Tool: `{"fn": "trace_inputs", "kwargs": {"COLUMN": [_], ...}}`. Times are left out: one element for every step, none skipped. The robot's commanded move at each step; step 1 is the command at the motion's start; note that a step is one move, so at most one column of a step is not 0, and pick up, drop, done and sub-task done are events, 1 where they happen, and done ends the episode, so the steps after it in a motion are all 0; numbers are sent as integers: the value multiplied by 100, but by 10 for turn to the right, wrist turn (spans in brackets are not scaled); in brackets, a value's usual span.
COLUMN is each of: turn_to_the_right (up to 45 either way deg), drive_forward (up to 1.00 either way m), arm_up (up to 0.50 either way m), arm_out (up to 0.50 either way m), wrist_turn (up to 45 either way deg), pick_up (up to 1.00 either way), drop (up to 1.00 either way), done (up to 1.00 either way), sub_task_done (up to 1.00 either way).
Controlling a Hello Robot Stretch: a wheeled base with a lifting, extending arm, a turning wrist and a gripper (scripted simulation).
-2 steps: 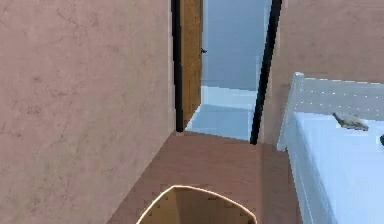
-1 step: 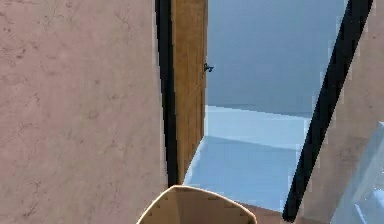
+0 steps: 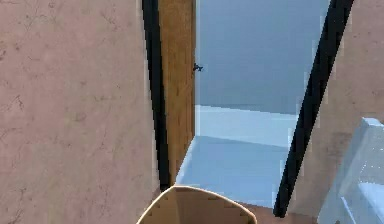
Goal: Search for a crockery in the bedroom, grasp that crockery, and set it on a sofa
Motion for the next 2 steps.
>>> {"fn": "trace_inputs", "kwargs": {"turn_to_the_right": [0, 180], "drive_forward": [95, 0], "arm_up": [0, 0], "arm_out": [0, 0], "wrist_turn": [0, 0], "pick_up": [0, 0], "drop": [0, 0], "done": [0, 0], "sub_task_done": [0, 0]}}
